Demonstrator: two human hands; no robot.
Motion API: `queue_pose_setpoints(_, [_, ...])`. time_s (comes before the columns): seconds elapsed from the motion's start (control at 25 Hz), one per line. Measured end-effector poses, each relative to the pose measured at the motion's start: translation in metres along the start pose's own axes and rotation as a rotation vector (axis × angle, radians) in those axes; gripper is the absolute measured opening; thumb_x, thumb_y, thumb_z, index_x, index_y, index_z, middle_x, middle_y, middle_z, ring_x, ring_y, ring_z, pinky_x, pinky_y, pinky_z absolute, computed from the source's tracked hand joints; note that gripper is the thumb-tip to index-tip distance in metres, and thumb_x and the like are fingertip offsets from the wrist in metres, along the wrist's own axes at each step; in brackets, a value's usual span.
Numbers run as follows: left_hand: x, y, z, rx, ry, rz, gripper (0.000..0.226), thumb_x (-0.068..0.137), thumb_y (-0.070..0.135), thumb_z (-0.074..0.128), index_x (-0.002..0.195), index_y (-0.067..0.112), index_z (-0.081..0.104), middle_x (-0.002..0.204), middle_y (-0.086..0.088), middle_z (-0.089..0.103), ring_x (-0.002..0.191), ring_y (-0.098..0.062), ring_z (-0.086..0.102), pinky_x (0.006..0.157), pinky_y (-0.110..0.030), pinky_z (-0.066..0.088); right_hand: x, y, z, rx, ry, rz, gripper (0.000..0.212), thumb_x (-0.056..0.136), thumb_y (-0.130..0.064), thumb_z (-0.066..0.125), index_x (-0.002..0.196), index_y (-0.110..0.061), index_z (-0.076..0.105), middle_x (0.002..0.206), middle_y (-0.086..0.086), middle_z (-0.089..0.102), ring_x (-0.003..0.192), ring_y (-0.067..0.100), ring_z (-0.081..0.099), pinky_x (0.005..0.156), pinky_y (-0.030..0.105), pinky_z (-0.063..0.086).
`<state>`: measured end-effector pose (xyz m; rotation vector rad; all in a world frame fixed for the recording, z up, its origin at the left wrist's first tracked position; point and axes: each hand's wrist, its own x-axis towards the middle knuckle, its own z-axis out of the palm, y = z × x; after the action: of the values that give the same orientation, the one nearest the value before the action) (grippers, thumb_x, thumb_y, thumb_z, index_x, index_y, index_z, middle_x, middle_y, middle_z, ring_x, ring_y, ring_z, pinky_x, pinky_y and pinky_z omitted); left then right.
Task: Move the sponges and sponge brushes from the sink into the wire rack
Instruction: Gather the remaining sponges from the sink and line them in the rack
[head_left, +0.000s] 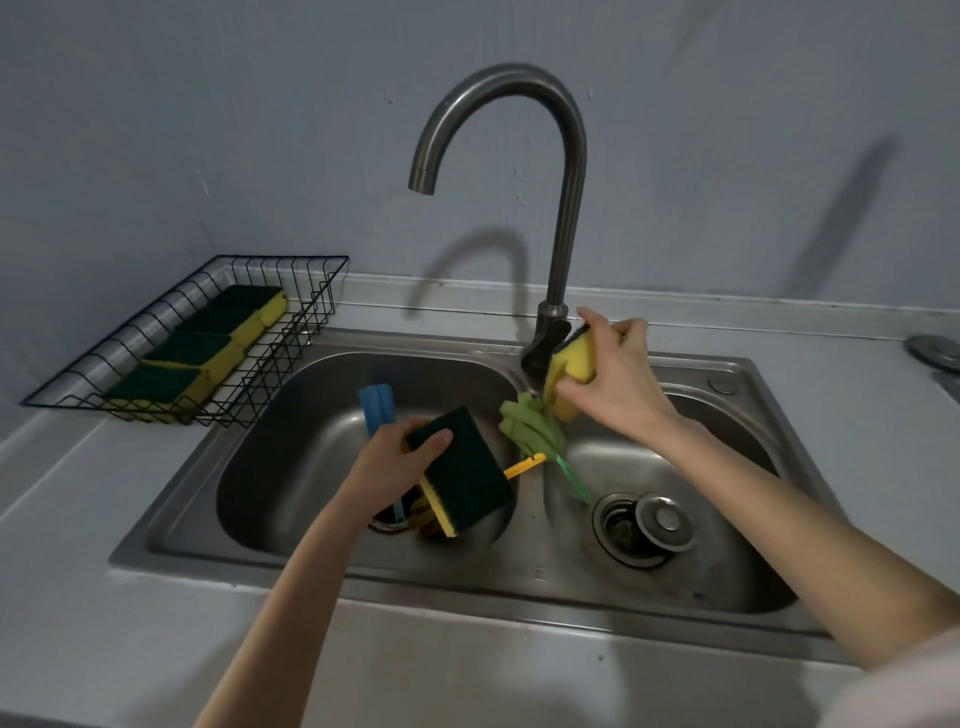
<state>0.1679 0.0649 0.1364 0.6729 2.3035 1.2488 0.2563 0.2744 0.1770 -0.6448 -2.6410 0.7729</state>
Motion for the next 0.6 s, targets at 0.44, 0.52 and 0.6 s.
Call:
queue_pose_setpoints(0.44, [-0.007, -0.028, -0.103, -0.073, 0.159, 0.092, 0.032, 0.091, 0.029, 0.046, 0.121, 0.017, 0.051, 0.09, 0.002, 0.059, 0.087, -0.016, 0.06, 0.078, -0.027, 0.052, 0.025, -0.105, 0.04, 0.171, 0.066, -0.092, 0.052, 0.076, -0.02, 0.062, 0.124, -0.02, 0.042, 0.11, 0.001, 0.03, 0.106, 0.02, 0.041, 0.093, 0.025, 0.035])
queue_pose_setpoints(0.52, [-0.005, -0.036, -0.129, -0.075, 0.207, 0.096, 0.034, 0.09, 0.029, 0.047, 0.12, 0.015, 0.052, 0.092, -0.002, 0.061, 0.093, -0.023, 0.062, 0.084, -0.035, 0.054, 0.031, -0.121, 0.058, 0.172, 0.067, -0.126, 0.051, 0.076, -0.021, 0.063, 0.122, -0.019, 0.042, 0.114, 0.005, 0.035, 0.113, 0.023, 0.04, 0.098, 0.032, 0.036])
queue_pose_setpoints(0.6, [-0.005, -0.042, -0.151, -0.059, 0.245, 0.117, 0.03, 0.091, 0.027, 0.046, 0.118, 0.016, 0.054, 0.09, -0.002, 0.059, 0.09, -0.022, 0.061, 0.075, -0.019, 0.055, 0.038, -0.137, 0.075, 0.166, 0.08, -0.145, 0.051, 0.076, -0.021, 0.064, 0.122, -0.017, 0.043, 0.121, 0.01, 0.04, 0.118, 0.025, 0.037, 0.096, 0.03, 0.033])
